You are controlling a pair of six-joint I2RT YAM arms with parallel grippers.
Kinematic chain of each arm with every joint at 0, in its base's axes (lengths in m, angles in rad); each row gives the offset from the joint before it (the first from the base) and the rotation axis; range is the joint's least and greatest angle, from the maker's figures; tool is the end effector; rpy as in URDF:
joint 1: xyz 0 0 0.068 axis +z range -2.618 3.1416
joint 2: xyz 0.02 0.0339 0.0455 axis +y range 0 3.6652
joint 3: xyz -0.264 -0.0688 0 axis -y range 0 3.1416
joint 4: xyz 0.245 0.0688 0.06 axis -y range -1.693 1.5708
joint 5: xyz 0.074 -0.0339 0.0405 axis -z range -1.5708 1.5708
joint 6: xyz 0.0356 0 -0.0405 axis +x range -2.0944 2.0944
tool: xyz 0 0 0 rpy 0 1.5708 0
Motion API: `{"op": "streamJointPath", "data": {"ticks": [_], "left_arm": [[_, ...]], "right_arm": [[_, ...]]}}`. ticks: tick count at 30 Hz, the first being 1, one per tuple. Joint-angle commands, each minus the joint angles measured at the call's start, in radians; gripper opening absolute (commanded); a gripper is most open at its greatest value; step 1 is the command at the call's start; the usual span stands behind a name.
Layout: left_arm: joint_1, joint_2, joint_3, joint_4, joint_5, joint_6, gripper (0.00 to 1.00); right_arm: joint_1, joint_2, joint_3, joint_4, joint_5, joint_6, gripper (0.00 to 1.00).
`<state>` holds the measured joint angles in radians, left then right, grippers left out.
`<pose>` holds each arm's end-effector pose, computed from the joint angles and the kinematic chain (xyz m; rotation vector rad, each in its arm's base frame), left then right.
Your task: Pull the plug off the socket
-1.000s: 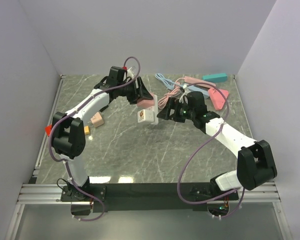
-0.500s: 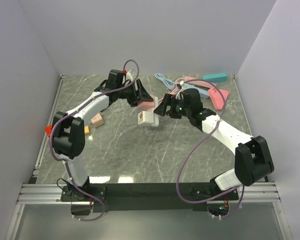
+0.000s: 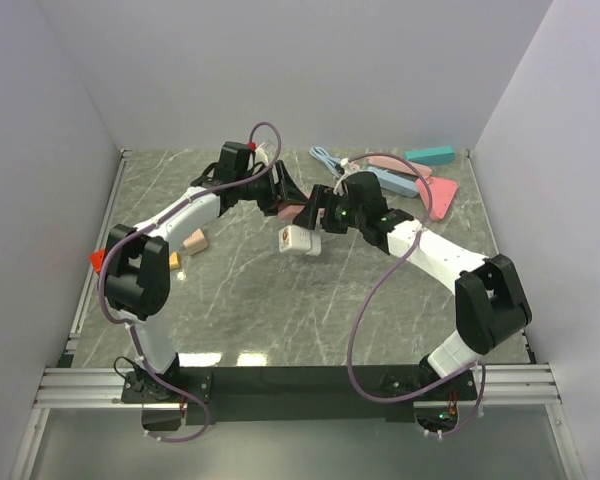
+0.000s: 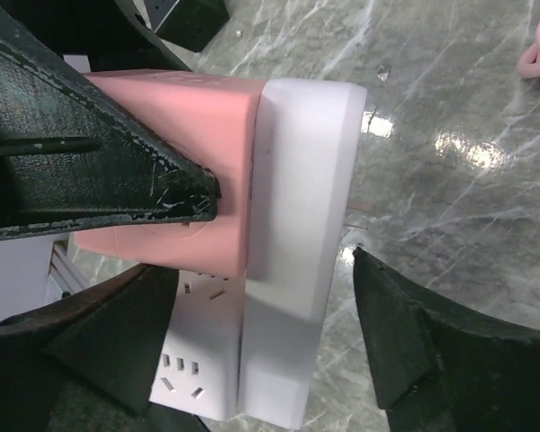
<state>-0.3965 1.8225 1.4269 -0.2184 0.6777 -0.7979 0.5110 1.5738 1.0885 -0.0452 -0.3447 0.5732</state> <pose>0.3770 -0.1821 0.2715 -0.0476 2.3876 -1.3697 0.3066 0.1857 0.2619 -0.1524 2.2281 0.9881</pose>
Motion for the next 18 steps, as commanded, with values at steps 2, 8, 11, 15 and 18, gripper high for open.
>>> {"op": "streamJointPath", "data": {"ticks": [2, 8, 11, 15, 18], "left_arm": [[-0.004, -0.086, 0.027, 0.142, 0.086, -0.090, 0.00], [0.001, -0.095, 0.032, 0.148, 0.098, -0.100, 0.00], [0.008, -0.101, 0.030, 0.145, 0.111, -0.098, 0.00], [0.019, -0.106, 0.032, 0.128, 0.123, -0.080, 0.00], [0.028, -0.126, 0.035, 0.070, 0.103, -0.037, 0.00]], "right_arm": [[0.018, 0.003, -0.009, -0.050, 0.110, -0.006, 0.74], [0.014, 0.006, -0.033, -0.067, 0.180, 0.011, 0.23], [0.003, 0.005, -0.035, -0.091, 0.213, 0.002, 0.10], [-0.035, 0.011, -0.038, -0.130, 0.249, 0.013, 0.00], [-0.074, 0.043, -0.010, -0.232, 0.338, 0.031, 0.00]]}}
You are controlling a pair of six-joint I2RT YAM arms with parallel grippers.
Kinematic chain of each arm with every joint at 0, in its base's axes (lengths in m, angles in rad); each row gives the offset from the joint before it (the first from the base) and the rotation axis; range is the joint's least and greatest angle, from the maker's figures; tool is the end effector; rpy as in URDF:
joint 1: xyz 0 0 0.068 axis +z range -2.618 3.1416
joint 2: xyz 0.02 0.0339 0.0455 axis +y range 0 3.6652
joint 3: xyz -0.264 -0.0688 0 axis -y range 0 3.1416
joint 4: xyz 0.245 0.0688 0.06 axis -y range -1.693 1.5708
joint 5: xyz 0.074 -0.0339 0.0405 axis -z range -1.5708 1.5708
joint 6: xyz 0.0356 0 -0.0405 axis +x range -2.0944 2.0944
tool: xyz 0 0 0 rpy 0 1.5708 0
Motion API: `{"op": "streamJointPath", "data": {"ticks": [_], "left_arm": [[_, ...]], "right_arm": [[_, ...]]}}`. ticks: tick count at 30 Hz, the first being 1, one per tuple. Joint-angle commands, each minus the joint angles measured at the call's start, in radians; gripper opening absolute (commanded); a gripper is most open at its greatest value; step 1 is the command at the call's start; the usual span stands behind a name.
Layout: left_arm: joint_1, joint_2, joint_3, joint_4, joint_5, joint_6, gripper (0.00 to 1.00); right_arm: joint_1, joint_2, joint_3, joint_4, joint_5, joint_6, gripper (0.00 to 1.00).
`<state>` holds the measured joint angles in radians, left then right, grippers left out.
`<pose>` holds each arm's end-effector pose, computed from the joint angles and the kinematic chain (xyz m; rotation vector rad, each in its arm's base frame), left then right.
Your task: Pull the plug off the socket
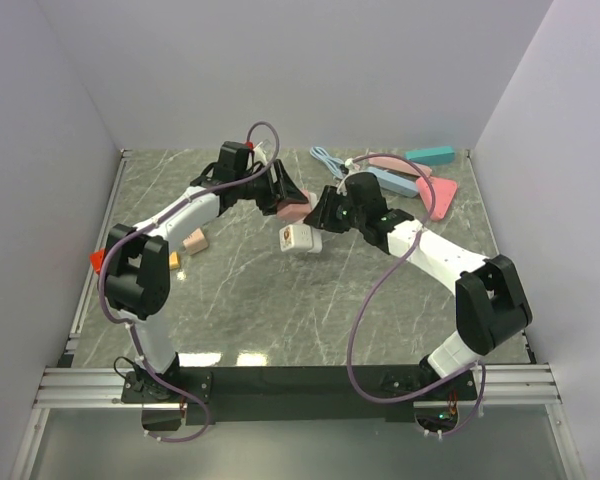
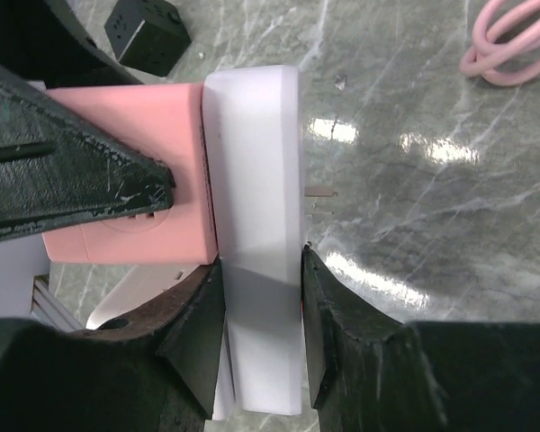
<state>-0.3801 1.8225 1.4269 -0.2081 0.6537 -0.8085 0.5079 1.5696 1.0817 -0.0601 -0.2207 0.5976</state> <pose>0.3812 -0.1756 0.2721 -0.0902 2.3718 -1.3434 0.3082 0.1805 0.2590 -0.0386 2.2346 0.8676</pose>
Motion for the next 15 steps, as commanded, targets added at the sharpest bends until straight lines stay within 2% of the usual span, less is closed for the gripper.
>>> {"op": "streamJointPath", "data": {"ticks": [1, 3, 5, 10, 15], "left_arm": [[0.018, -0.132, 0.038, 0.038, 0.118, -0.009, 0.00], [0.033, -0.159, 0.046, -0.028, 0.087, 0.043, 0.00], [0.052, -0.181, 0.032, -0.056, 0.069, 0.072, 0.00], [0.128, -0.246, -0.008, -0.073, 0.098, 0.083, 0.00], [0.158, -0.256, 0.026, -0.103, 0.116, 0.100, 0.00]], "right_arm": [[-0.098, 0.072, 0.004, -0.272, 0.246, 0.014, 0.00], [-0.132, 0.090, 0.009, -0.308, 0.276, 0.025, 0.00], [-0.184, 0.077, -0.032, -0.268, 0.224, 0.008, 0.00], [-0.212, -0.003, -0.055, -0.230, 0.178, -0.051, 0.00], [-0.230, -0.029, -0.028, -0.222, 0.083, -0.101, 0.00]]}}
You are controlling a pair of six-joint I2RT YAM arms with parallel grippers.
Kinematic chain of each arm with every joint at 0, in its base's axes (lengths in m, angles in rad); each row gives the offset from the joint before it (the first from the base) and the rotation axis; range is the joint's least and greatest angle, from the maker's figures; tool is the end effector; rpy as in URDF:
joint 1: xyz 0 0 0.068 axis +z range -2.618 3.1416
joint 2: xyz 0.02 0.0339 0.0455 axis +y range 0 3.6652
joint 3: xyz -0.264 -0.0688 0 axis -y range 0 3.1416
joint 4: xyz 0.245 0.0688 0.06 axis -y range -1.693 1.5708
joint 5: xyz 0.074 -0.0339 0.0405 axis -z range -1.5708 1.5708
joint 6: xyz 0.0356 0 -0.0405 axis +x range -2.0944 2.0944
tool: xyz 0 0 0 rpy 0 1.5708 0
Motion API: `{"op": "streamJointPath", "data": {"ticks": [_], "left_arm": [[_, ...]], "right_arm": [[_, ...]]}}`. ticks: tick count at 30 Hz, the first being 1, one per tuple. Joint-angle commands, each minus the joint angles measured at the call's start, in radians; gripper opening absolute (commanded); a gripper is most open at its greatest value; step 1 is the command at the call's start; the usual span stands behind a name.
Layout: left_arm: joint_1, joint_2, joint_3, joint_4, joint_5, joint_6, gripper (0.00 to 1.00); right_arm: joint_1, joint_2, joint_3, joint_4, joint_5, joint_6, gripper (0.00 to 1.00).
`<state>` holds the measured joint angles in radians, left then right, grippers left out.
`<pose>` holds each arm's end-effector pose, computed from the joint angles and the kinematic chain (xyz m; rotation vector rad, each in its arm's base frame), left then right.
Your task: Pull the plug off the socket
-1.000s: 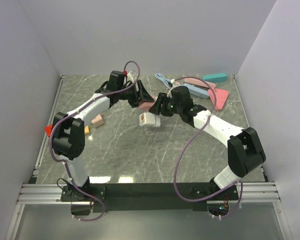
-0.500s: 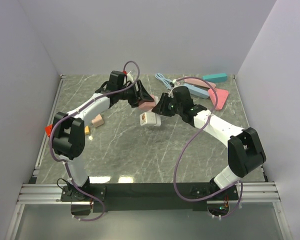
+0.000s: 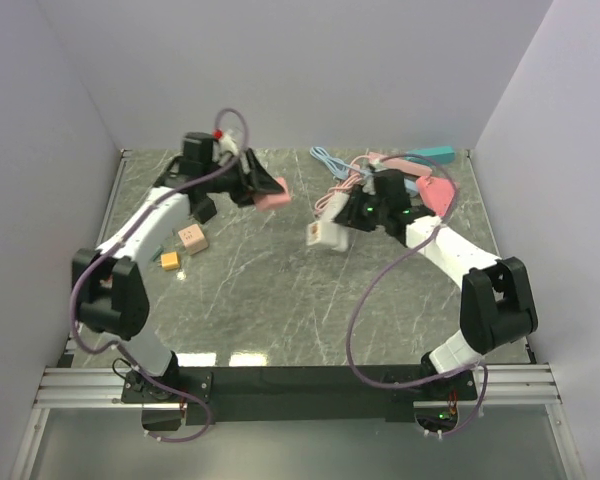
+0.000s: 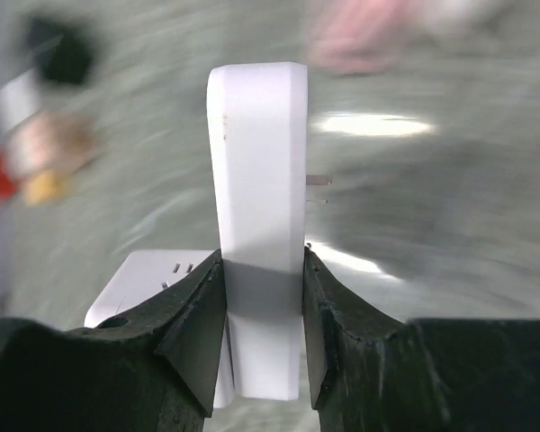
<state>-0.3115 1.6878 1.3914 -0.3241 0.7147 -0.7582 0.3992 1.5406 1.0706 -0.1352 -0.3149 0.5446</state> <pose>0.3591 -0.1401 0.3029 -0.0792 2.3570 -1.3513 0.3148 0.1448 0.2586 -0.0235 2.2787 0.8623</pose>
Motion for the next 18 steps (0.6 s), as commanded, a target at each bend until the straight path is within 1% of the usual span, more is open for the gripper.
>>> {"op": "streamJointPath", "data": {"ticks": [1, 4, 5, 6, 7, 8, 10, 11, 12, 18], "left_arm": [[0.092, -0.114, 0.070, 0.001, 0.055, 0.051, 0.00], [0.092, -0.082, 0.100, 0.005, 0.078, 0.028, 0.00], [0.092, -0.079, 0.115, -0.001, 0.063, 0.030, 0.00], [0.095, -0.080, 0.124, -0.015, 0.033, 0.036, 0.00], [0.101, -0.082, 0.136, -0.038, -0.050, 0.055, 0.00], [0.109, -0.079, 0.152, -0.087, -0.098, 0.066, 0.00], [0.156, -0.059, 0.162, -0.142, -0.171, 0.092, 0.00], [0.178, -0.047, 0.167, -0.177, -0.234, 0.103, 0.00], [0.221, -0.028, 0.163, -0.206, -0.265, 0.114, 0.00], [0.405, 0.065, 0.094, -0.254, -0.480, 0.177, 0.00]], "right_arm": [[-0.123, 0.007, -0.009, -0.158, 0.169, -0.054, 0.00], [-0.112, 0.024, 0.020, -0.164, 0.122, -0.081, 0.00], [-0.114, 0.023, 0.017, -0.158, 0.113, -0.080, 0.00], [-0.114, 0.018, 0.015, -0.153, 0.106, -0.078, 0.00], [-0.114, 0.007, 0.012, -0.144, 0.091, -0.074, 0.00], [-0.114, 0.004, 0.012, -0.142, 0.086, -0.065, 0.00], [-0.115, -0.016, 0.018, -0.141, 0.062, -0.058, 0.00], [-0.117, -0.020, 0.026, -0.147, 0.044, -0.055, 0.00], [-0.117, -0.028, 0.031, -0.152, 0.034, -0.052, 0.00], [-0.122, -0.123, 0.069, -0.179, -0.012, -0.026, 0.00]]}}
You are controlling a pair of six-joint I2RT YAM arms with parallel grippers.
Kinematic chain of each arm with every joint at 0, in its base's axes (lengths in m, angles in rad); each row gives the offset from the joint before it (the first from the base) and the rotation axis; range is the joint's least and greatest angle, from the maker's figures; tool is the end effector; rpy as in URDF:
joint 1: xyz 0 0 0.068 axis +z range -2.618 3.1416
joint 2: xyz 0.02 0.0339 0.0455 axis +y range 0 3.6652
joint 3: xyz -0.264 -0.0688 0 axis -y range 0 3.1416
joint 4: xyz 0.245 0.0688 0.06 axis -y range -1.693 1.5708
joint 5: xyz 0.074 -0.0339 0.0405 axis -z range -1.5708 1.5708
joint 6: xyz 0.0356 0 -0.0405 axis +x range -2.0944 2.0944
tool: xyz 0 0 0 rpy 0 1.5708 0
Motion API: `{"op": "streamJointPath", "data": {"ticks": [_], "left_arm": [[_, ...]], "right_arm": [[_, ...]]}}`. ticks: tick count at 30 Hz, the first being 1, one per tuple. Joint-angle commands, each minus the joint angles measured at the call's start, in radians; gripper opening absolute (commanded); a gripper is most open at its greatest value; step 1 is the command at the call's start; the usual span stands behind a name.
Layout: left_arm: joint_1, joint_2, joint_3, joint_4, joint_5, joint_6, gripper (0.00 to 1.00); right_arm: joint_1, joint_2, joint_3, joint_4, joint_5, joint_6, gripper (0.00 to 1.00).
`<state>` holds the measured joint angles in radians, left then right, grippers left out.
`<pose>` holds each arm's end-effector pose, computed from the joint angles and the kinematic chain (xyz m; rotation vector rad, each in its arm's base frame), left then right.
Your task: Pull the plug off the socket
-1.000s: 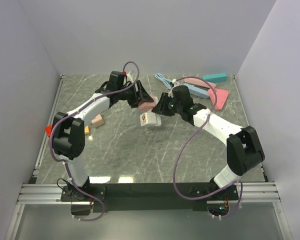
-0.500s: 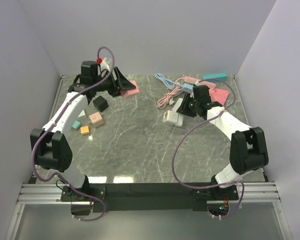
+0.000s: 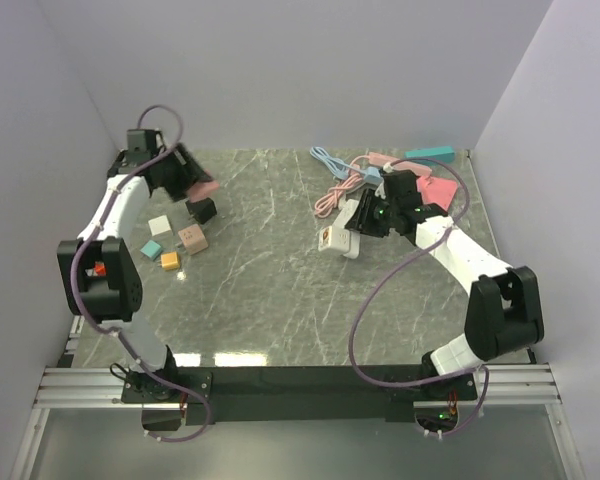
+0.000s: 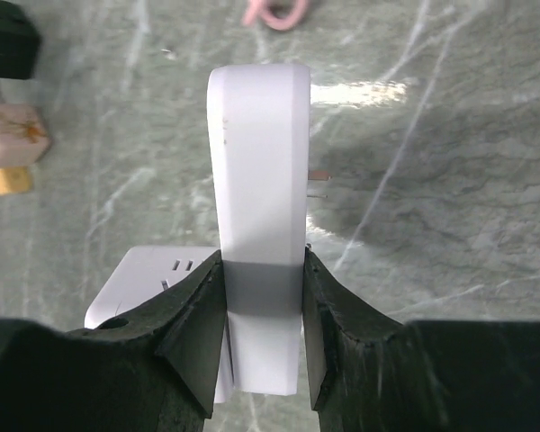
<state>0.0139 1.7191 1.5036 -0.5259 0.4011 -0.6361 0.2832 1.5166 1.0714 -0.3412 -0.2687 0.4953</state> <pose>0.3901 -0.0085 0.3087 -0.5528 2.3012 -0.7738 0.3134 0.1011 0.2491 0.1220 2.4274 0.6844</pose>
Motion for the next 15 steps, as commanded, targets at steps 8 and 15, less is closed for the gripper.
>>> {"op": "streamJointPath", "data": {"ticks": [8, 15], "left_arm": [[0.202, 0.167, -0.007, -0.049, -0.350, 0.032, 0.00], [0.219, 0.280, 0.075, -0.083, -0.397, 0.030, 0.29]], "right_arm": [[-0.006, -0.150, 0.085, -0.028, -0.046, 0.016, 0.00], [-0.006, -0.148, 0.084, -0.044, -0.040, 0.012, 0.00]]}}
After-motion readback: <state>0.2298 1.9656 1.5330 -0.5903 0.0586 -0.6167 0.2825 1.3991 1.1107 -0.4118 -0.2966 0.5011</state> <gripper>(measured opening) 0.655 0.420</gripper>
